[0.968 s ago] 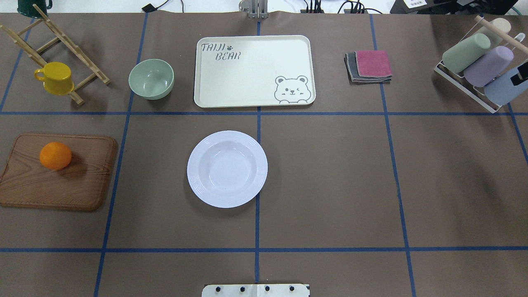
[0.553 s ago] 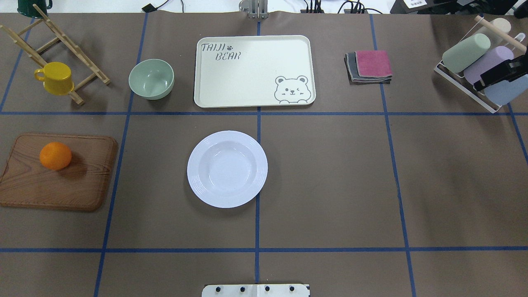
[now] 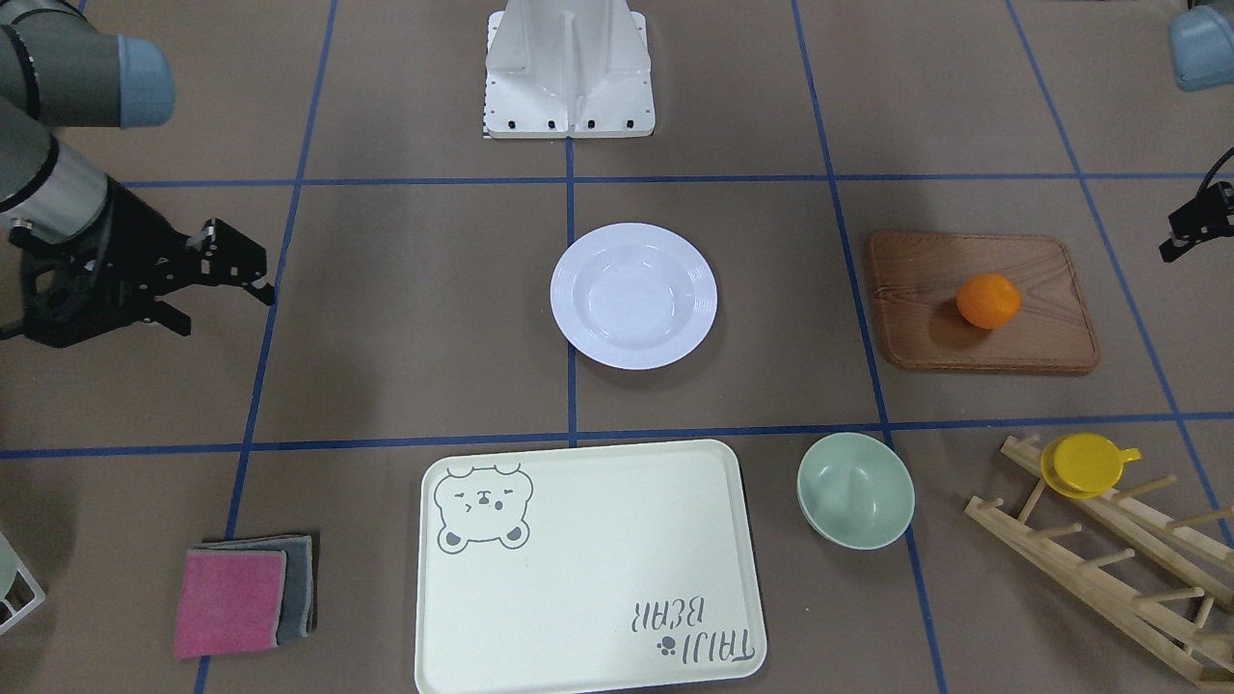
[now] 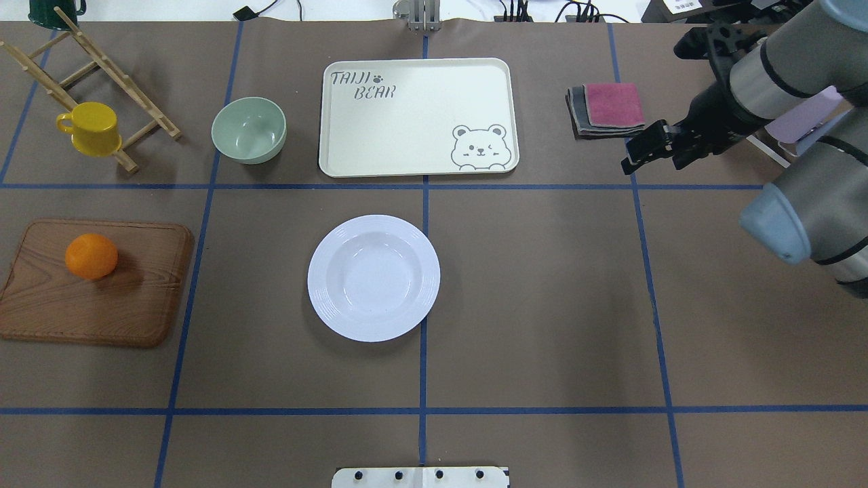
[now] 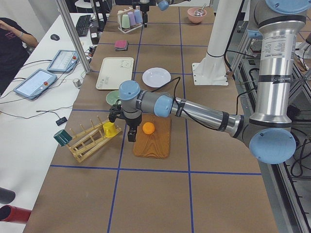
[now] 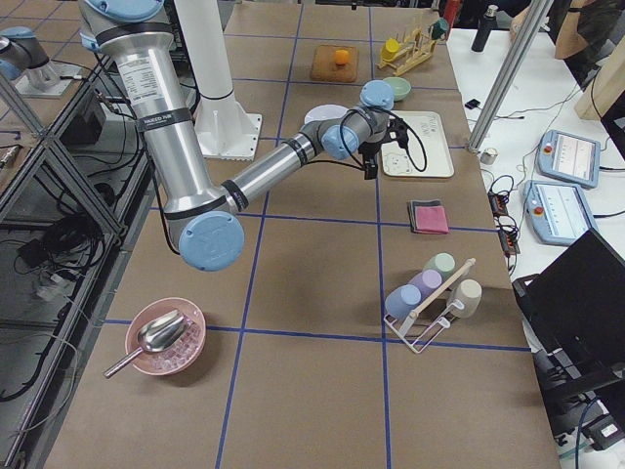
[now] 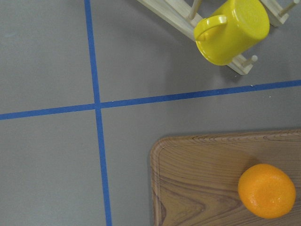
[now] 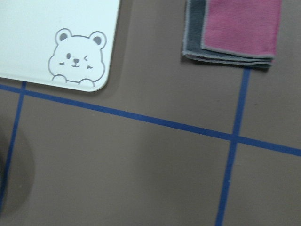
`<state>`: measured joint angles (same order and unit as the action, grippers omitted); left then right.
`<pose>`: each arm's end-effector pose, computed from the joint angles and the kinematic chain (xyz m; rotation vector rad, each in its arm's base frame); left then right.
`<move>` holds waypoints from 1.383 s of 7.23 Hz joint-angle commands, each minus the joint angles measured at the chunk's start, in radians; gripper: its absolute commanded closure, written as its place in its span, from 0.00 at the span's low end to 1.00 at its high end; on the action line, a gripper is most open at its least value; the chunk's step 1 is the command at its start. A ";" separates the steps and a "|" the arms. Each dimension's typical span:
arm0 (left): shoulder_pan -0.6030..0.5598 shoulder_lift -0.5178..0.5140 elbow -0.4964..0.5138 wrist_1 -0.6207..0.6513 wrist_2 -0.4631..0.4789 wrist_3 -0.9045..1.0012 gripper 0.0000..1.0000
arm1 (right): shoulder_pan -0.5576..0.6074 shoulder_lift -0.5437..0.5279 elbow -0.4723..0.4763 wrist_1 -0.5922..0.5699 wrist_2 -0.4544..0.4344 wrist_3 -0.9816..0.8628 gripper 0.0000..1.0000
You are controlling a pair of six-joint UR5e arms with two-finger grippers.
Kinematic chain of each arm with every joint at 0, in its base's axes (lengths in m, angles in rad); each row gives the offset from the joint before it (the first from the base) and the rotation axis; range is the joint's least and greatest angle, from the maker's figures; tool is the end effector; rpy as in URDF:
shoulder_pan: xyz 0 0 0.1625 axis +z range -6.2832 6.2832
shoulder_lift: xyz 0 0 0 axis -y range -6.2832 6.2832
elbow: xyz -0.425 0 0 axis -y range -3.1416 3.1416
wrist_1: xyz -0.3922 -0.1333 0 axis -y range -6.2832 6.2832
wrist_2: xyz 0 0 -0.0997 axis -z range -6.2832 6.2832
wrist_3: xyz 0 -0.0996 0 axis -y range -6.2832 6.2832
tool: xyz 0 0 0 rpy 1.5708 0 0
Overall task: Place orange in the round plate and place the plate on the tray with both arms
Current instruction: 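Move the left gripper to the orange while the right gripper approaches the white plate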
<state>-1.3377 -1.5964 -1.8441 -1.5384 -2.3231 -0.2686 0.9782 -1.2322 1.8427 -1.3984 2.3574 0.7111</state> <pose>0.0523 -0.5025 0.5158 0.0602 0.7872 0.0666 -0.2734 -0.5185 0.3181 0.1369 -1.0394 -0.2002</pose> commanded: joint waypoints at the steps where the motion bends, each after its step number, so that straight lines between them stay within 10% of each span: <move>1: 0.089 -0.026 0.008 -0.061 0.004 -0.171 0.01 | -0.105 0.068 -0.064 0.185 0.005 0.184 0.01; 5: 0.227 -0.027 0.132 -0.388 0.067 -0.476 0.01 | -0.190 0.109 -0.325 0.862 -0.053 0.684 0.01; 10: 0.336 -0.014 0.166 -0.498 0.174 -0.642 0.02 | -0.322 0.129 -0.324 0.943 -0.248 0.808 0.01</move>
<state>-1.0242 -1.6132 -1.7032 -1.9894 -2.1729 -0.8757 0.6786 -1.1032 1.5183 -0.4600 2.1371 1.5136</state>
